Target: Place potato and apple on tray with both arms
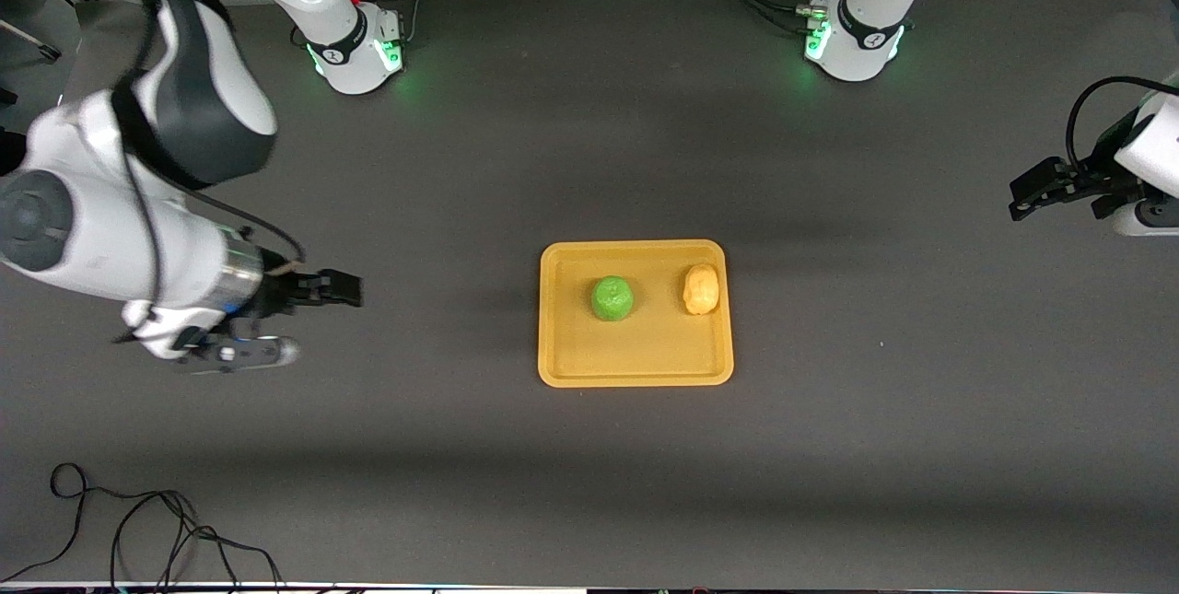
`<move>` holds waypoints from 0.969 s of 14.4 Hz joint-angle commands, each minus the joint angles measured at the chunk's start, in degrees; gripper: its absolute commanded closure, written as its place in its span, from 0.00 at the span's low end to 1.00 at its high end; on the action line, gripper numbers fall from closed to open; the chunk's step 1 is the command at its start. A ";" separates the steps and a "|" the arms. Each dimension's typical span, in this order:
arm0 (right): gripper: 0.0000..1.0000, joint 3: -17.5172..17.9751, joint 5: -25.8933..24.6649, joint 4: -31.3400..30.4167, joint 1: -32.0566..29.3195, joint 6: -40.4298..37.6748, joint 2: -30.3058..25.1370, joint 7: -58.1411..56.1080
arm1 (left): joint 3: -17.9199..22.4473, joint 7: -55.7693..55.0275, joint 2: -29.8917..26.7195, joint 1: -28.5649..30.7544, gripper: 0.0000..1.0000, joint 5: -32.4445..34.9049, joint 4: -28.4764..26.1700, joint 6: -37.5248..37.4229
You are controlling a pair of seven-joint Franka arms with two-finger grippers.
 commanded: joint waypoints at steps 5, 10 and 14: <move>0.00 -4.97 -4.27 -17.30 1.35 1.06 -18.29 2.35 | 0.36 1.33 -0.51 0.33 0.00 -1.21 -0.36 -0.62; 0.00 -5.69 -3.83 -17.22 1.35 1.59 -18.20 1.64 | -0.17 -3.32 0.37 -0.20 0.00 -1.30 0.79 -2.12; 0.00 -5.95 -1.37 -17.13 1.27 1.68 -18.21 1.73 | -0.43 -1.84 0.20 -0.46 0.00 -1.39 3.42 -3.69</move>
